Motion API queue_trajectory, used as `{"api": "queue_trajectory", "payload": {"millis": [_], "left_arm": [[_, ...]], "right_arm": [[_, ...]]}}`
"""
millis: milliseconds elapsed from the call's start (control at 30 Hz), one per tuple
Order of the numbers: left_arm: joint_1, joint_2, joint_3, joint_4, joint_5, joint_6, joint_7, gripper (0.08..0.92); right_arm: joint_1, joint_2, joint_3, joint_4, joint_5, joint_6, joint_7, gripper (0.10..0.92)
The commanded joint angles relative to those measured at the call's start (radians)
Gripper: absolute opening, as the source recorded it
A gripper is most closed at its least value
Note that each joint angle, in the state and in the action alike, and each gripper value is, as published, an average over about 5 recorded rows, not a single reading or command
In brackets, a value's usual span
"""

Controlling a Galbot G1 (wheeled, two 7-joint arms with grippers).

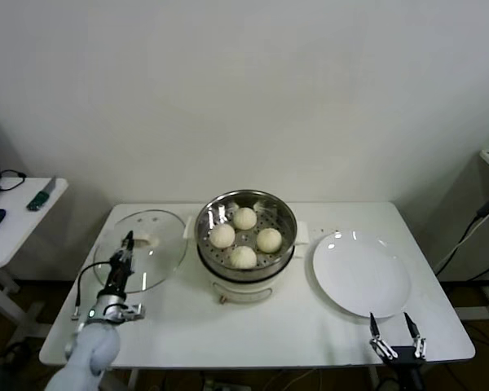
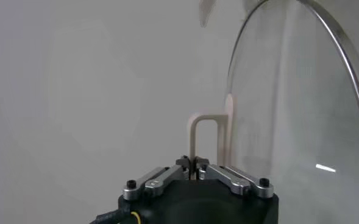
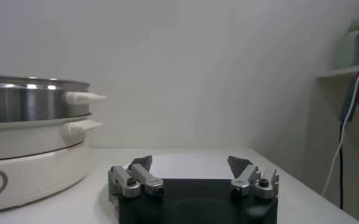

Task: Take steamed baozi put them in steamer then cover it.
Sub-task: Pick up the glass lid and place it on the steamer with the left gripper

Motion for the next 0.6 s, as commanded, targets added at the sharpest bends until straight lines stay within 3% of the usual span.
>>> {"api": "queue_trajectory", "payload": {"millis": [33, 167, 300, 600], "left_arm": [[0.035, 0.199, 0.045, -0.306, -0.175, 0.295, 0.279, 0.134], [0.036, 0.251, 0.042, -0.383, -0.230, 0.393, 0.364, 0.134], [0.028, 0.280, 0.043, -0.443, -0.262, 0.451, 0.395, 0.134], [-0.040, 0.292, 0.179, -0.572, -0.253, 0.617, 0.469, 0.134]], "right_arm": [[0.004, -0.001, 0.010, 0.016, -0.017, -0.029, 0.012, 0.823], [0.005, -0.002, 0.017, 0.015, -0.025, -0.037, 0.017, 0.823], [0.003, -0.001, 0.018, 0.014, -0.028, -0.037, 0.019, 0.823], [0.019, -0.002, 0.018, 0.011, -0.049, -0.048, 0.017, 0.823]]}}
